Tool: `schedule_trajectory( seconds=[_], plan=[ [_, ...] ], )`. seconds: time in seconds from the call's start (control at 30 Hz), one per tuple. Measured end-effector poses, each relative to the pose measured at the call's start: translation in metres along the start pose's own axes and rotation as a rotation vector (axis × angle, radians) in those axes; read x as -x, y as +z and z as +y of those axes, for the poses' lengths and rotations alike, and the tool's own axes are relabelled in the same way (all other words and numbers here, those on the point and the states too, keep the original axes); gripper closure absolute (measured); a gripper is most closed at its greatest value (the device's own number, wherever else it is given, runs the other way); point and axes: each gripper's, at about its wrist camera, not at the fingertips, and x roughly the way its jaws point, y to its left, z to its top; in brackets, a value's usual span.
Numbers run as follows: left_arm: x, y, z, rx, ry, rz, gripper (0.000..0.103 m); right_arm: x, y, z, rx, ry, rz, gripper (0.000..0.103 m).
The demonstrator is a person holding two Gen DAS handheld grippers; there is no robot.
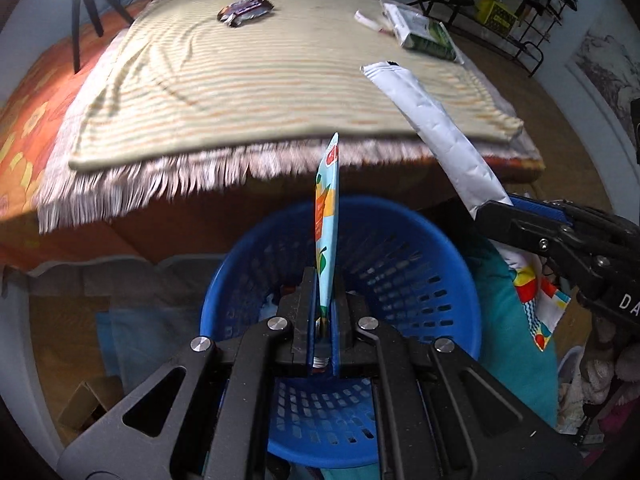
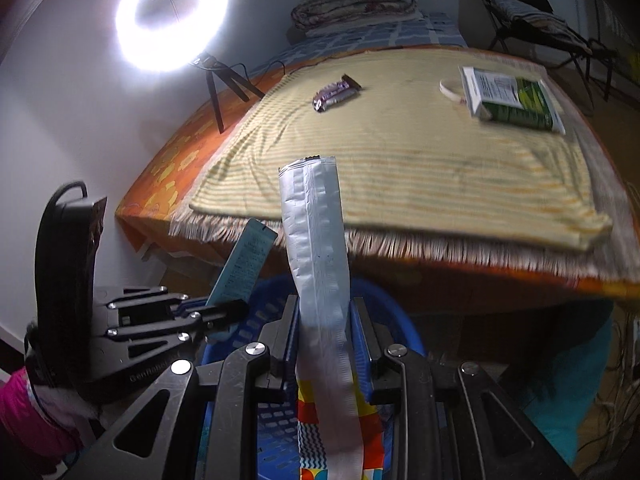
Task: Collect trash
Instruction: 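Carry the tube and white strip over the blue basket and open both tools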
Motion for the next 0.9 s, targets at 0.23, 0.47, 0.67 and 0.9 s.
schedule_trajectory(
  seconds=[0.23, 0.47, 0.67, 0.9],
  plan=[
    [-0.011, -0.015, -0.002, 0.026, 0.0, 0.023, 0.1, -0.015, -0.019, 0.005, -0.012, -0.005, 0.026, 0.079],
    [-0.028, -0.023, 0.002, 0.028, 0.014, 0.066, 0.1, -0.028, -0.028, 0.005, -0.018, -0.014, 0.05, 0.079],
    [-0.037, -0.025, 0.003, 0.036, 0.035, 0.086, 0.1, -0.039, -0.031, -0.004, -0.046, -0.009, 0.069, 0.075],
    [-0.042, -0.026, 0.002, 0.034, 0.055, 0.099, 0.086, -0.043, -0.034, -0.007, -0.06, -0.007, 0.079, 0.072]
  ],
)
